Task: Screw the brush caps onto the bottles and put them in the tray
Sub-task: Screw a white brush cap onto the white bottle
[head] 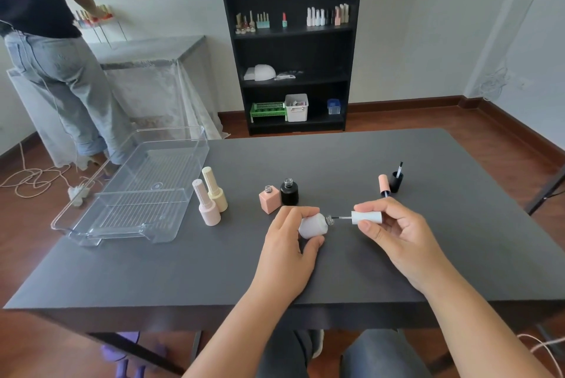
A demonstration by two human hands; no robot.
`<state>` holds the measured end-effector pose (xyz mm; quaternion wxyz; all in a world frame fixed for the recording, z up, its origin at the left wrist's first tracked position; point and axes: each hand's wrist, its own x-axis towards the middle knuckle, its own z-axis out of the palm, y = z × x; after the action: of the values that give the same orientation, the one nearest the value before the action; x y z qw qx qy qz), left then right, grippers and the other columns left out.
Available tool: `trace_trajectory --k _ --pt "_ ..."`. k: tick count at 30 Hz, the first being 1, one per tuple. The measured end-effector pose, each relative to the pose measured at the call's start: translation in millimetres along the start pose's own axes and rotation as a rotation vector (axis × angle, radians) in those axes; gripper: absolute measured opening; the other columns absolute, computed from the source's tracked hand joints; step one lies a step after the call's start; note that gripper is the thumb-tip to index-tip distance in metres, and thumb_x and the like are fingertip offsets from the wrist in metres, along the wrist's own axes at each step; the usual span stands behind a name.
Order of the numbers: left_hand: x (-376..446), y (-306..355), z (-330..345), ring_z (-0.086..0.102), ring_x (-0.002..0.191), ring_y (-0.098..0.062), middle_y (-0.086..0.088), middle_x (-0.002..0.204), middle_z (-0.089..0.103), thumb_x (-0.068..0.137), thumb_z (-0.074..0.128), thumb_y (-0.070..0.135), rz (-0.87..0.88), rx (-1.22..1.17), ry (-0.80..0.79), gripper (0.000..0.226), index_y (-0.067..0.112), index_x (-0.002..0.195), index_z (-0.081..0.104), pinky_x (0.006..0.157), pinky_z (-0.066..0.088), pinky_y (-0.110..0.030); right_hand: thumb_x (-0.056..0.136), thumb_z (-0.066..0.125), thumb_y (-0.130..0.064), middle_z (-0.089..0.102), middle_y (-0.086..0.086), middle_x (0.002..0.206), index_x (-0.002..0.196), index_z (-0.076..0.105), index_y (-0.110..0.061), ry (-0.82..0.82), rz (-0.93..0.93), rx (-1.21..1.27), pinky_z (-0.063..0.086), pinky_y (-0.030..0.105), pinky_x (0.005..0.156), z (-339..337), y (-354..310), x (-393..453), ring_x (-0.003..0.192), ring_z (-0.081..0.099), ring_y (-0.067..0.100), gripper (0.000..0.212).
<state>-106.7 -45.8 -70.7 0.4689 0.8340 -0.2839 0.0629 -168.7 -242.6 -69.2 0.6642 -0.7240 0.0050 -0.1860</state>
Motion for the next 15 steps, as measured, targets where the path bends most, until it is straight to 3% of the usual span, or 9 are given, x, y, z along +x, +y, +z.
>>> trace_trajectory --k 2,4,8,15 --pt "-0.3 0.3 0.0 0.054 0.106 -0.007 0.019 0.112 0.053 0.084 0.069 0.015 0.002 0.019 0.000 0.035 0.028 0.114 0.057 0.089 0.050 -0.031 0.086 0.067 -0.005 0.066 0.005 0.100 0.096 0.073 -0.025 -0.023 -0.026 -0.081 0.045 0.015 0.081 -0.6 0.4 -0.8 0.099 0.060 0.012 0.023" --pt "-0.3 0.1 -0.1 0.054 0.107 -0.008 0.018 0.112 0.053 0.084 0.069 0.015 -0.001 0.016 0.001 0.035 0.027 0.115 0.057 0.090 0.050 -0.032 0.088 0.065 -0.001 0.064 0.003 0.100 0.095 0.073 -0.027 -0.037 -0.054 -0.145 0.045 0.017 0.082 -0.2 0.1 -1.3 0.093 0.057 0.018 0.028" --pt "-0.7 1.9 0.1 0.053 0.104 -0.009 0.017 0.111 0.052 0.084 0.070 0.015 0.017 0.039 -0.006 0.034 0.028 0.114 0.058 0.088 0.050 -0.033 0.088 0.062 0.006 0.058 -0.007 0.098 0.095 0.074 -0.024 -0.060 -0.117 -0.232 0.045 0.014 0.077 2.5 -1.9 -2.2 0.087 0.057 0.012 0.034" --pt "-2.2 6.2 0.2 0.054 0.100 -0.012 0.014 0.116 0.054 0.086 0.068 0.017 0.084 0.094 -0.085 0.034 0.026 0.118 0.060 0.084 0.050 -0.031 0.082 0.068 0.008 0.065 -0.006 0.101 0.090 0.076 -0.025 -0.072 -0.216 -0.388 0.047 0.017 0.086 5.8 -5.4 -4.0 0.098 0.064 0.014 0.035"
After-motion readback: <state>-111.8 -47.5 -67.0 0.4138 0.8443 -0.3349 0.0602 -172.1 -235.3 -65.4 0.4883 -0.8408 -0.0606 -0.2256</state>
